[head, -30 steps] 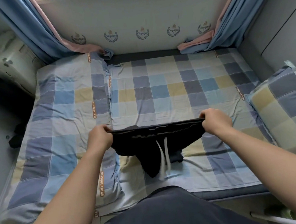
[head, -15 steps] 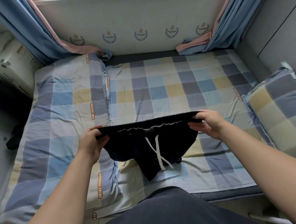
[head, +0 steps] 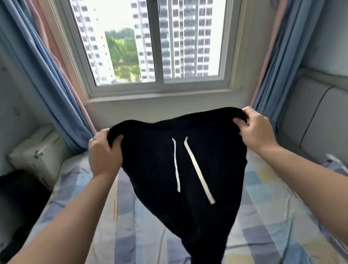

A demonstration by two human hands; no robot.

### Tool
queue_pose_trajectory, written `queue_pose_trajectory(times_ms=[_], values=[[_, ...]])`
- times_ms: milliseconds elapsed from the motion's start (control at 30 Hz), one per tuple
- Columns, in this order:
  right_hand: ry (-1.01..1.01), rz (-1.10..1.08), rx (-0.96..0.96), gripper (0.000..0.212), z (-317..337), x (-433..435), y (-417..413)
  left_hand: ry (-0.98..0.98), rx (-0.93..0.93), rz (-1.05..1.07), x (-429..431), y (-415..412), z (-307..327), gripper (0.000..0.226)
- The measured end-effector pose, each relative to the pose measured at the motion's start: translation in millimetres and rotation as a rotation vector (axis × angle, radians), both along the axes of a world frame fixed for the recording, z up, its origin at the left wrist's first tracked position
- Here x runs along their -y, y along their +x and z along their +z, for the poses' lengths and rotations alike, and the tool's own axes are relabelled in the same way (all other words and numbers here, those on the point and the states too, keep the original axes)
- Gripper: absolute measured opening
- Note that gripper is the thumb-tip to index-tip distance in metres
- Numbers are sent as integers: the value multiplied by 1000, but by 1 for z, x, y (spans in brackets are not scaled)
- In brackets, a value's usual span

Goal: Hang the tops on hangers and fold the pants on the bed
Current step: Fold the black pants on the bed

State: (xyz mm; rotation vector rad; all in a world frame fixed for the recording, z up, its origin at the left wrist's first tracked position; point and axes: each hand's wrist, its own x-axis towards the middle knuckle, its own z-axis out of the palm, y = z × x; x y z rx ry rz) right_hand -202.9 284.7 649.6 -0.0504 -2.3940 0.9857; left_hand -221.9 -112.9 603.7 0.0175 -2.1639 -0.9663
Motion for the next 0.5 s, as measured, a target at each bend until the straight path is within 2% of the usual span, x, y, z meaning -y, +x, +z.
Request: queue_pose_trajectory(times_ms=[67,200,500], values=[[104,-2,-68,15,34,-6,-13,-27,-43,15,2,-16,33,21],[214,-12,-224,14,119,-11,-31,170,-123,-107,-7,-36,123,13],[229,-18,-340,18,275,-10,-44,283,-208,-152,-16,-55,278,18]])
